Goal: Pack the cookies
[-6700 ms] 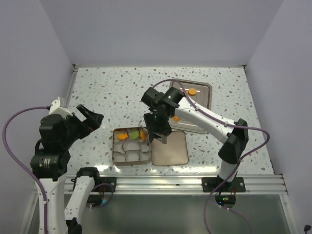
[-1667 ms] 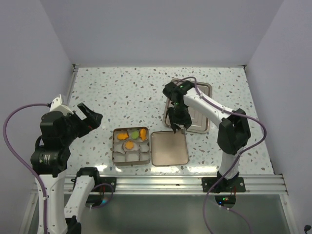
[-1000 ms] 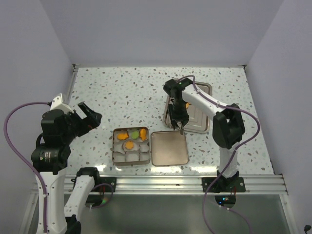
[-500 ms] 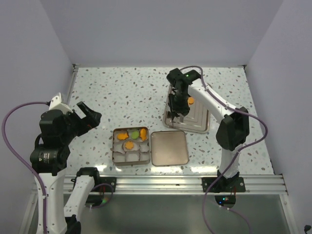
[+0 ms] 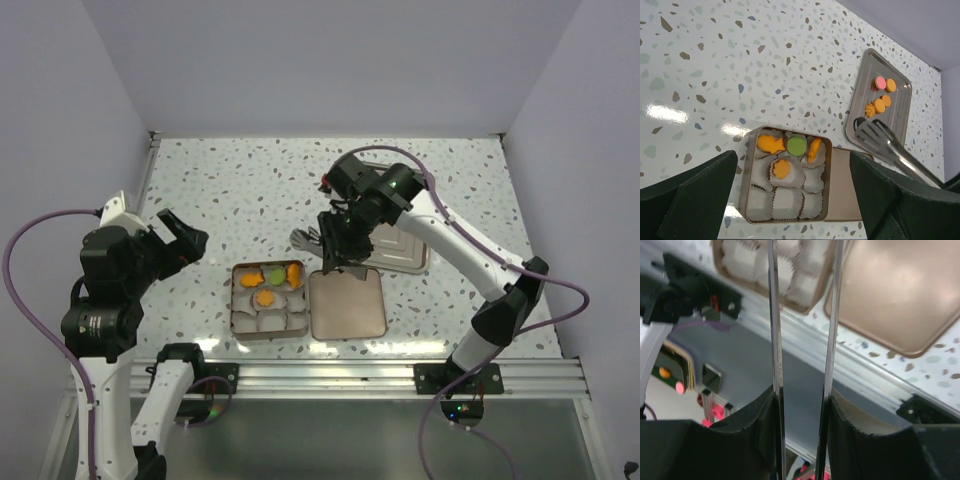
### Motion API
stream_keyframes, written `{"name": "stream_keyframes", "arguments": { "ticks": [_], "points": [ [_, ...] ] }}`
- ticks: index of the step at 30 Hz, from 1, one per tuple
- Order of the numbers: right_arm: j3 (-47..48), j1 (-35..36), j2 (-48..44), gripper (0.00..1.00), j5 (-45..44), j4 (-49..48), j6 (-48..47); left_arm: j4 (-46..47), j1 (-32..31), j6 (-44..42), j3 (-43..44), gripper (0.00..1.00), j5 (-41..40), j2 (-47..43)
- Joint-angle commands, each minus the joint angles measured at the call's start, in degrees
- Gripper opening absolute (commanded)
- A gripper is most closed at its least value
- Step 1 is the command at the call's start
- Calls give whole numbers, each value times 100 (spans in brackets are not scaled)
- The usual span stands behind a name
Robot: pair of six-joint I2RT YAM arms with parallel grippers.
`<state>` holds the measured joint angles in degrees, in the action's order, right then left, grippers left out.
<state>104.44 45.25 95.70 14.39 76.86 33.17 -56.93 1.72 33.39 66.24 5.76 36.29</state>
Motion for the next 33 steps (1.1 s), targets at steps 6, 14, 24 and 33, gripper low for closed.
{"name": "stream_keyframes", "arguments": {
  "ticks": [6,14,24,33],
  "points": [
    [-793,967,-359,36,828,-390,928,217,-31,1,12,100,74,-61],
    [-1400,1345,-254,36,881,-769,1157,121,-31,-25,65,100,-5,-96],
    [-1427,1354,80,36,828,-830,1087,103,-31,1,30,100,-40,-140],
    [-1374,1354,230,42,820,-787,1078,50,-31,1,74,100,-84,-158]
  ]
}}
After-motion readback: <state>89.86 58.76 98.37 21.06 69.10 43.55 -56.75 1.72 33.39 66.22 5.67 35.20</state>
